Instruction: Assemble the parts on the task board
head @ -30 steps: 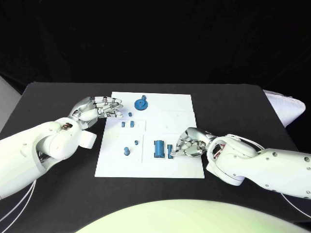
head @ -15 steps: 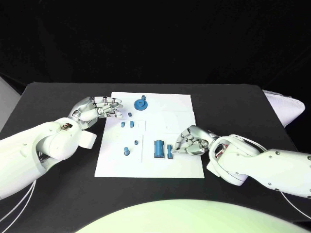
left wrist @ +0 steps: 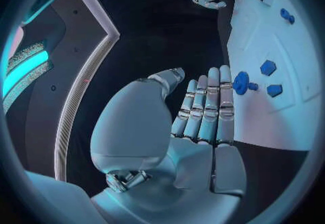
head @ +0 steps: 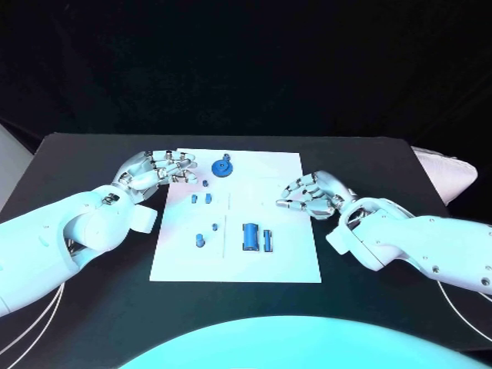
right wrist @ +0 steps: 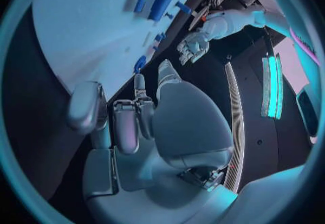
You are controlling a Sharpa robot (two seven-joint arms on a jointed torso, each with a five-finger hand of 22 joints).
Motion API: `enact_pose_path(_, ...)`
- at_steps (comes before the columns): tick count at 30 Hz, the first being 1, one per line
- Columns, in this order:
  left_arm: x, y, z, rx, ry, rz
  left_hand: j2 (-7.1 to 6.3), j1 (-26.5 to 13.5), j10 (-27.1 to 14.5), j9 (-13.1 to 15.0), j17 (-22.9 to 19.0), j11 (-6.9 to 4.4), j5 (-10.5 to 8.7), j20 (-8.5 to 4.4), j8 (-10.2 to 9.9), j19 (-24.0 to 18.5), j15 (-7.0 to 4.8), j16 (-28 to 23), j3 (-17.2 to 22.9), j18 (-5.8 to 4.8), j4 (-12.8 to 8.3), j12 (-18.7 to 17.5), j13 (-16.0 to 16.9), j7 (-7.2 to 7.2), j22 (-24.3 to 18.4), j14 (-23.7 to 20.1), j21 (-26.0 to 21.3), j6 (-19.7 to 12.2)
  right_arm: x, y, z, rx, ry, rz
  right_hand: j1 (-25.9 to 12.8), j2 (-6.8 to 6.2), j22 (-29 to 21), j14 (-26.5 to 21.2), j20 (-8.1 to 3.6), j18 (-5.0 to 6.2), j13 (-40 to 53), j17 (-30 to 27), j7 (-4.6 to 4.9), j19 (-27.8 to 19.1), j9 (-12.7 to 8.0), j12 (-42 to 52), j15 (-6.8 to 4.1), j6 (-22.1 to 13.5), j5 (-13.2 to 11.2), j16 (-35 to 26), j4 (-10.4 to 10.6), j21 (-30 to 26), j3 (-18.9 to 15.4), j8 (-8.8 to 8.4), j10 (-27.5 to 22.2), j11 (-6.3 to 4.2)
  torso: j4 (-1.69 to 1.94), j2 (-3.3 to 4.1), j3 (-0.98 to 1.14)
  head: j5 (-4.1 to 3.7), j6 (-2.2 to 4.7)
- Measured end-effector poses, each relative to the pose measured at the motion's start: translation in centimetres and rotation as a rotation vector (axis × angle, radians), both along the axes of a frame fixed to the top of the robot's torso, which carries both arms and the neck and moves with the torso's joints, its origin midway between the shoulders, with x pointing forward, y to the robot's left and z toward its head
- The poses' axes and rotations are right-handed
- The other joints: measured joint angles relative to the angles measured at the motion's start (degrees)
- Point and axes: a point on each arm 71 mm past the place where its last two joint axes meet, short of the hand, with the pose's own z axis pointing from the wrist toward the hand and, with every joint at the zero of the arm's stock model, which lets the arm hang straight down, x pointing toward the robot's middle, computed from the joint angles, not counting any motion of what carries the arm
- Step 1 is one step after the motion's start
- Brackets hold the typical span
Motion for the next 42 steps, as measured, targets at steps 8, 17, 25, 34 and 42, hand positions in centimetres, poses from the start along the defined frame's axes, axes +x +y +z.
enact_pose_path(8,1.3,0.7,-0.3,-0.012,-0.028,0.093,0.34,0.3,0.8,0.0,-0.3,-0.83,0.0,0.61,1.1,-1.3,0.0,-2.8,1.1,0.0,-0.1,0.2,-0.1,0.21,-0.9,-1.9,-1.8,0.8,5.3,-2.8,0.8,0.151,-0.041,-0.128,8.4,1.34,-17.9,-14.9,2.85,5.32,-22.5,-27.9,1.82,-13.0,-0.8,-49.5,2.89,-3.3,0.7,-40.8,0.2,-52.1,2.4,-1.43,-22.5,2.68,-0.44,-1.28,0.03,0.9,2.08)
enact_pose_path(17,3.2,1.7,-0.8,-0.031,-0.051,0.192,0.0,0.0,2.7,-0.8,-2.6,-0.4,0.0,2.94,-0.2,-5.0,1.31,-12.0,3.5,0.0,0.3,-6.1,-0.3,0.07,-4.7,-4.2,-8.5,0.7,8.8,-4.1,1.0,0.291,-0.048,-0.18,8.9,-2.12,-44.8,-22.2,8.49,5.33,-60.0,-44.4,4.33,-23.5,-6.9,-73.4,7.56,-1.8,-0.7,-67.8,0.0,-57.2,13.0,-8.79,-17.9,5.86,-0.57,-2.55,0.46,1.41,4.33)
enact_pose_path(25,3.2,1.6,-1.0,-0.024,-0.047,0.2,4.87,-15.5,-28.5,-8.5,-13.2,-5.7,-6.59,-4.96,-10.2,-31.8,-3.06,-23.0,-13.6,-6.34,-4.1,-13.1,-2.3,-6.66,-9.3,-32.4,-17.8,-25.4,8.9,-3.7,1.1,0.324,-0.042,-0.177,-8.0,0.63,-63.8,-45.0,2.6,0.34,-70.4,-62.4,-1.05,-48.3,-18.3,-76.8,5.58,-31.2,-4.2,-78.6,-8.9,-59.2,8.8,-14.1,-33.3,2.25,-0.62,-2.72,0.62,1.49,5.03)
enact_pose_path(34,2.4,-1.8,0.1,-0.008,-0.056,0.174,8.17,-55.3,-48.4,-13.2,-19.4,-9.22,-10.72,-10.25,-16.1,-48.4,-6.04,-28.5,-24.7,-9.06,-6.8,-16.1,-3.5,-10.8,-11.5,-49.8,-22.7,-41.8,7.1,0.2,3.3,0.472,-0.032,-0.169,-42.1,3.39,-72.5,-75.3,-1.62,-2.74,-74.1,-72.2,-5.09,-76.0,-25.0,-78.0,3.59,-49.9,-6.2,-83.1,-14.6,-60.3,4.1,-16.53,-72.0,-0.59,-1.24,-3.5,1.53,2.2,9.12)
enact_pose_path(42,0.8,-5.5,1.7,0.016,-0.075,0.218,8.84,-73.2,-52.4,-14.2,-20.7,-10.01,-11.44,-11.59,-17.1,-51.7,-6.54,-29.5,-26.8,-9.86,-7.5,-16.9,-3.8,-11.67,-12.0,-53.2,-23.5,-45.1,5.2,2.8,5.2,0.616,-0.018,-0.233,-68.2,3.98,-74.3,-81.7,-2.58,-3.64,-74.9,-74.2,-5.95,-81.8,-26.4,-78.4,3.21,-53.6,-6.5,-83.9,-15.6,-60.6,3.1,-16.98,-80.7,-1.18,-2.15,-4.59,2.81,3.05,13.97)
